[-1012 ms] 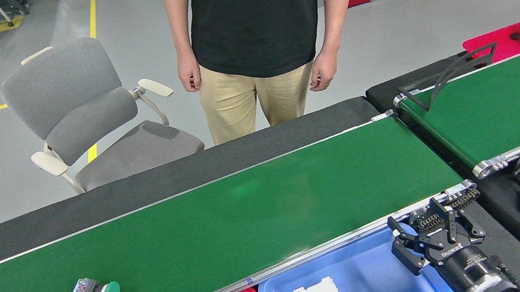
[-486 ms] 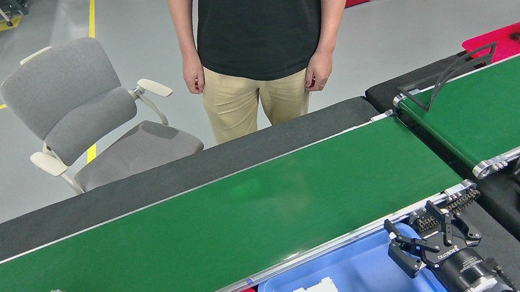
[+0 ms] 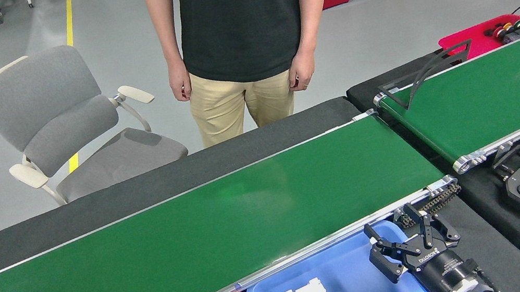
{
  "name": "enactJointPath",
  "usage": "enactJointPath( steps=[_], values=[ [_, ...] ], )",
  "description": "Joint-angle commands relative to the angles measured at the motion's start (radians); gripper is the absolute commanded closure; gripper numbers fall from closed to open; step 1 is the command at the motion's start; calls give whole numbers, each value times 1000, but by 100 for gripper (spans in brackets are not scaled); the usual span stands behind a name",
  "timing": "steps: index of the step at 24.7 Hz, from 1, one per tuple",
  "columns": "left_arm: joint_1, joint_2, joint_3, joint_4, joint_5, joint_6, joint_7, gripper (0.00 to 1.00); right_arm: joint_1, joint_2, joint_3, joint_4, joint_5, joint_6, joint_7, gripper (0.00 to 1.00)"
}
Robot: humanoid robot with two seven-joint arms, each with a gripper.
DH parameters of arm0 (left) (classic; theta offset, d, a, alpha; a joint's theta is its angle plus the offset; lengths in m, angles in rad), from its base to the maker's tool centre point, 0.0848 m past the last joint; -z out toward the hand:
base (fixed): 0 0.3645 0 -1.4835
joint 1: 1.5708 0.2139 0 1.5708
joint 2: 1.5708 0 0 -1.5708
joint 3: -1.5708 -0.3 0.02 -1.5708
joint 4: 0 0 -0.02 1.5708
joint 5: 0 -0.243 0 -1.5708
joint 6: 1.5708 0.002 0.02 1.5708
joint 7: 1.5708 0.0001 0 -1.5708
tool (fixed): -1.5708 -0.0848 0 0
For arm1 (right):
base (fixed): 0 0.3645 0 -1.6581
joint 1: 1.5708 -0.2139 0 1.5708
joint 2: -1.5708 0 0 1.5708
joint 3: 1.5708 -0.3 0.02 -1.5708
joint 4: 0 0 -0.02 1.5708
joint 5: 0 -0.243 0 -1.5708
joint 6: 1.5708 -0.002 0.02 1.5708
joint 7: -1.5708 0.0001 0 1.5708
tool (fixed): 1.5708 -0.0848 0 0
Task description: Pick switch part from conveyor to tray
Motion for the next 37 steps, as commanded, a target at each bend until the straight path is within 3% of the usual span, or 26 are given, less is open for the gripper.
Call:
enactJointPath(
  steps=[1, 6, 11, 16, 18, 21, 22, 26, 31, 34, 35, 37],
  values=[
    [-21, 26, 1, 15, -2, 17, -1, 0, -19, 2, 1, -15, -1, -4, -1, 0],
    [-100, 87, 1, 125, -2, 54, -2, 0, -27, 5, 1, -13, -1, -2, -1, 0],
    [-185, 193, 0, 268, -2, 104, -1, 0, -27, -1, 1, -13, -1, -5, -1, 0],
    [-246, 230, -43, 366, -1, 161, -1, 3, -27, 3, 1, -13, -1, -5, 0, 0],
    [-249, 232, -43, 383, -1, 164, 1, 14, -25, 0, 2, -13, -1, -7, 0, 0],
    [-249, 227, -46, 391, 7, 166, 7, 49, -27, -4, 7, -13, -1, -7, -1, 0],
    [-249, 224, -46, 389, 7, 164, 8, 56, -27, -3, 5, -13, -1, -7, -1, 0],
    [-217, 196, -60, 311, 9, 135, 13, 69, -21, -3, 5, -13, -2, -5, -1, 0],
    [-62, 101, -85, 73, 10, -88, 13, 70, -22, -1, -4, -13, -4, -4, -3, 0],
    [64, 12, -100, -79, 12, -331, 13, 68, -18, -1, -7, -17, -5, 1, -6, 0],
    [100, -14, -106, -112, 13, -420, 11, 60, -16, -1, -12, -20, -5, 4, -6, 0],
    [128, -54, -123, -117, 18, -500, 11, 17, -13, -1, -36, -26, -5, 4, -7, 0]
  ],
)
